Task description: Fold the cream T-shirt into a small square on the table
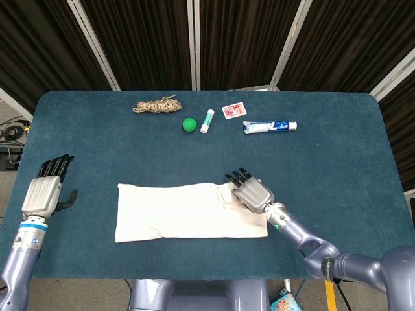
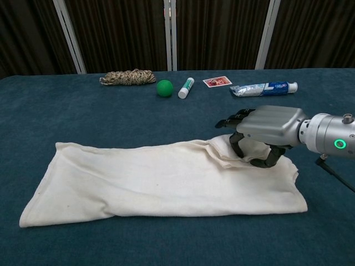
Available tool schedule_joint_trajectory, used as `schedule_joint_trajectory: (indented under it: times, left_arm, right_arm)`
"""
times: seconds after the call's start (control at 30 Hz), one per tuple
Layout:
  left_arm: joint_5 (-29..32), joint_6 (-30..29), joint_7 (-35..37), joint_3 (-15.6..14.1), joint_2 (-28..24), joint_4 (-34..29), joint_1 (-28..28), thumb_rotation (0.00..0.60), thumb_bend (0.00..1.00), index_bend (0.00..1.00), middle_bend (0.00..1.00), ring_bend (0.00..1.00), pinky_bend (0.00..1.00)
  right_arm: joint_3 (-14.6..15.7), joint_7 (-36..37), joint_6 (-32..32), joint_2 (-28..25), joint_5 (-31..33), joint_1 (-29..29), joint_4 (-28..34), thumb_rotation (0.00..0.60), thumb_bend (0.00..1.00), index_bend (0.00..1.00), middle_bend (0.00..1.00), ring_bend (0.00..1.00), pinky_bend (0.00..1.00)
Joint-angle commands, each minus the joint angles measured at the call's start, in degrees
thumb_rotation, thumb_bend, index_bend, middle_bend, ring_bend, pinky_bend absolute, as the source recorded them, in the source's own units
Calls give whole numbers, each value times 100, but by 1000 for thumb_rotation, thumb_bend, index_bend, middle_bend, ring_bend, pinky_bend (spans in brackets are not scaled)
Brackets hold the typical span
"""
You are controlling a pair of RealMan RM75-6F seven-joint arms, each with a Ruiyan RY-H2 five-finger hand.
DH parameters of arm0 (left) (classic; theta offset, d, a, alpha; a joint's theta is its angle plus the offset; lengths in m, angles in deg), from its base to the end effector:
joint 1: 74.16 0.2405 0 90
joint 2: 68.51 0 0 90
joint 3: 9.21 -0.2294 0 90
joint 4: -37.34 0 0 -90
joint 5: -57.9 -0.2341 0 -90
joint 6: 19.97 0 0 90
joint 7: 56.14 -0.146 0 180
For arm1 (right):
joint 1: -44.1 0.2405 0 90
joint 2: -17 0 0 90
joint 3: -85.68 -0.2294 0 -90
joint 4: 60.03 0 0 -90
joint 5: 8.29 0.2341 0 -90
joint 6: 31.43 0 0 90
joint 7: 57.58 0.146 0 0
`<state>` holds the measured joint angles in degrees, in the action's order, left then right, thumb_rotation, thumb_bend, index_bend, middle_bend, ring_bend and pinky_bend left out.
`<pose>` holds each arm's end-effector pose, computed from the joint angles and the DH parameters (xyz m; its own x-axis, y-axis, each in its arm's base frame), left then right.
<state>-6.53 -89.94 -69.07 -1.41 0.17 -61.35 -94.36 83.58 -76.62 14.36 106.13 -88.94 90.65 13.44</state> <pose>-0.2505 0.2647 0.0778 0.3496 0.1591 0.9233 0.9323 0.0382 -0.3596 -0.1546 -0.3301 -0.0675 0.7752 -0.1724 0.6077 -0.5501 -0.6571 0.5154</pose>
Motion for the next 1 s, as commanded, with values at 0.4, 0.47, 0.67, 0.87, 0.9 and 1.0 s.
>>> schedule_joint_trajectory:
  times: [0.4,0.47,0.67,0.87,0.9,1.0]
  left_arm:
    - [-83,-22,92,-10,-66,-67,31,600,461,0,0,0,0]
    - [-99,-12,122,-14,-80,-73,34,600,460,0,0,0,0]
    - [-158,-15,160,-39,-103,-86,50,600,461,0,0,0,0]
    - [-328,127,188,-159,-126,39,23,600,462,0,0,0,0]
    - [-375,175,206,-183,-128,82,6,600,462,0,0,0,0]
    - [-633,372,381,-293,-113,290,-63,600,419,0,0,0,0]
  right_arm:
    - [-66,79,313,-378,-188,-45,501,600,327,0,0,0,0]
    - [-52,63,513,-636,-263,-141,800,600,326,0,0,0,0]
    - [11,18,902,-1154,-387,-376,1358,600,324,0,0,0,0]
    - [170,199,1860,-1985,-664,-1000,1938,600,305,0,0,0,0]
    - [188,225,1984,-2074,-689,-1089,1960,600,287,0,0,0,0]
    - [225,334,2345,-2288,-743,-1355,1960,600,162,0,0,0,0]
